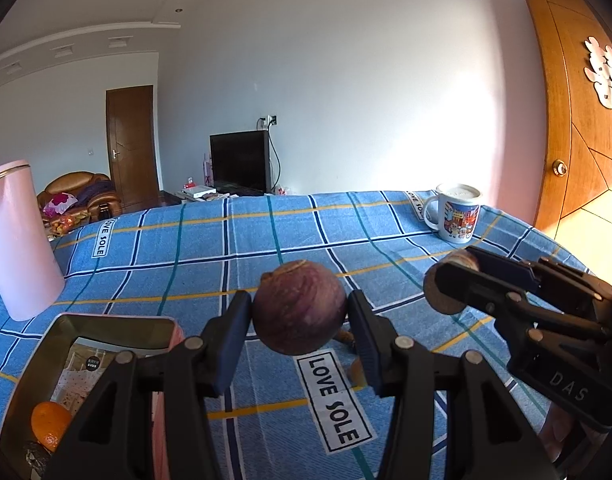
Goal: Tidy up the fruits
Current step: 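Carry the purple fruit and layered cake over the pink tin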
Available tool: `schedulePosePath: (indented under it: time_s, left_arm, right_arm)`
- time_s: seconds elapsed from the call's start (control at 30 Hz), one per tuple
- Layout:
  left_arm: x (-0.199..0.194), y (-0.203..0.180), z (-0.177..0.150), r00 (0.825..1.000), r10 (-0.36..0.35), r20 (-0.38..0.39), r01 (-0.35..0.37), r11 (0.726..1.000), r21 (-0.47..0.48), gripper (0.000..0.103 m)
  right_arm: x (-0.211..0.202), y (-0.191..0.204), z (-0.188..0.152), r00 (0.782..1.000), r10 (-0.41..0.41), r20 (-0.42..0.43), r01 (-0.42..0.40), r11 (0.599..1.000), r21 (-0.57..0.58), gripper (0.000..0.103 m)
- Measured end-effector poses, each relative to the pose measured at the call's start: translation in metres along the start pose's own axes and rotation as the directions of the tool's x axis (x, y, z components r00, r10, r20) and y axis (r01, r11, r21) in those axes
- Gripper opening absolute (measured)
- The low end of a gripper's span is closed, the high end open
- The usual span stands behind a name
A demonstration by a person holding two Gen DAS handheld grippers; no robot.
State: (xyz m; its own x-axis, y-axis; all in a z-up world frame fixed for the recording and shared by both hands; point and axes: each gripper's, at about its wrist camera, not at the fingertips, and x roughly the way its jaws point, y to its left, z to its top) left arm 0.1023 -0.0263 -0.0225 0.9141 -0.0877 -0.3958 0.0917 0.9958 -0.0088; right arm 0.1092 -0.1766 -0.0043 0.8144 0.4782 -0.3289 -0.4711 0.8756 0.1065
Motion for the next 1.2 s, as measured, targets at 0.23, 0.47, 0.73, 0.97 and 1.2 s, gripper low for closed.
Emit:
schedulePosePath:
  time_s: [0.23, 0.47, 0.73, 0.97, 1.2]
  left_arm:
    - [-0.010, -0.002, -0.002, 0.999, 0.012, 0.035, -0.012, 1.000, 0.008, 0.052]
    - [-0.020, 0.010, -0.005, 1.000, 0.006, 0.026, -0.006, 1.000, -0.027, 0.052]
    - [-0.039, 0.052, -0.003, 0.999, 0.045, -0.004, -0.045, 0.994, -0.104, 0.052]
    - [-0.053, 0.096, 0.000, 0.992, 0.125, -0.025, -0.127, 0.979, -0.158, 0.052]
    - [-0.057, 0.132, -0.002, 0.984, 0.168, -0.060, -0.176, 0.964, -0.199, 0.052]
  right_arm:
    - [-0.003, 0.002, -0.001, 1.000, -0.002, 0.014, 0.003, 1.000, -0.011, 0.032]
    - [0.002, 0.007, 0.001, 1.000, 0.013, -0.012, -0.013, 1.000, -0.018, 0.032]
    - [0.021, 0.046, 0.011, 0.990, 0.127, -0.056, -0.129, 0.991, -0.040, 0.032]
    - [0.039, 0.085, 0.025, 0.977, 0.196, -0.086, -0.203, 0.976, -0.084, 0.032]
    - [0.058, 0.117, 0.028, 0.962, 0.242, -0.123, -0.255, 0.961, -0.105, 0.032]
